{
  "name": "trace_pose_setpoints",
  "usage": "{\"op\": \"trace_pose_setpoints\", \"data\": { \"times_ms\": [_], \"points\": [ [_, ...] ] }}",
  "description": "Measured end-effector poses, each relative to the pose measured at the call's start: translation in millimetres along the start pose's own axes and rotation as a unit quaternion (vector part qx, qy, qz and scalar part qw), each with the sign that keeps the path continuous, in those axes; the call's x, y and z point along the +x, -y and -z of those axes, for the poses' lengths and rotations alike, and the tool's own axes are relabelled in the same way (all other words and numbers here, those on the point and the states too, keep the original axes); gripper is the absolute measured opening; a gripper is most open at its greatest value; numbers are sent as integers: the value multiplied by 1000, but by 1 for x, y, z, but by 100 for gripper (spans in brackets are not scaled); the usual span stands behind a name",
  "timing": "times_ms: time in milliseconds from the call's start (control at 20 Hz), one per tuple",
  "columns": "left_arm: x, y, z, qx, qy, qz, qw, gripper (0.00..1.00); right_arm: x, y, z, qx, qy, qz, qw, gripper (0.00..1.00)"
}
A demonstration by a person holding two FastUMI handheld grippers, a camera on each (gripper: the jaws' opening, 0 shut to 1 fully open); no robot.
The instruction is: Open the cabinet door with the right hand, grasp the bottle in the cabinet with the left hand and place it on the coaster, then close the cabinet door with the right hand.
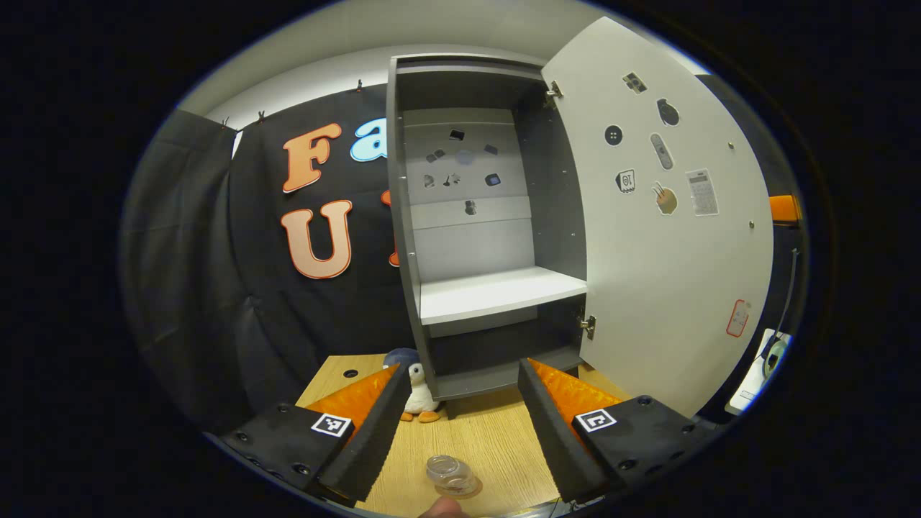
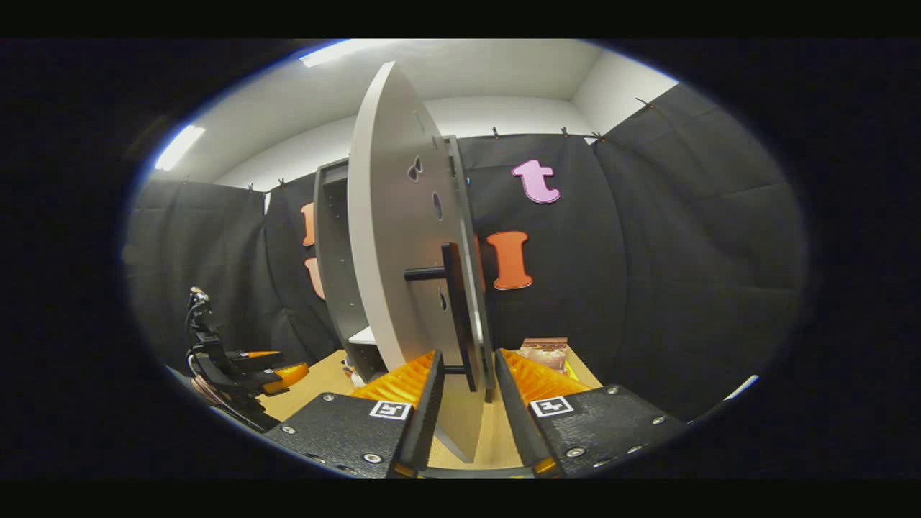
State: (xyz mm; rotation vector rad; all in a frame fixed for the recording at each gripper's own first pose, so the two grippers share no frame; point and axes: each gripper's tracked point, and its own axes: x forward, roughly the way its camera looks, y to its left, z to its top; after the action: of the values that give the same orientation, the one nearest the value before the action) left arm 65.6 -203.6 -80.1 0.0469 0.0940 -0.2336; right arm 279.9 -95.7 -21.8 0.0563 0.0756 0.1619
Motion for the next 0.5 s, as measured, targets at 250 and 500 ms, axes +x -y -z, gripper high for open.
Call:
{"op": "trace_pose_setpoints", "data": {
  "times_ms": [250,500],
  "points": [
    [-4,-39,0,0,-2,-2,1000,97,20,-63,10,7,-11,-27,1000,46],
    [-8,-93,10,-11,-10,-23,1000,98,42,-106,15,1,-15,-39,999,51]
  ]
}}
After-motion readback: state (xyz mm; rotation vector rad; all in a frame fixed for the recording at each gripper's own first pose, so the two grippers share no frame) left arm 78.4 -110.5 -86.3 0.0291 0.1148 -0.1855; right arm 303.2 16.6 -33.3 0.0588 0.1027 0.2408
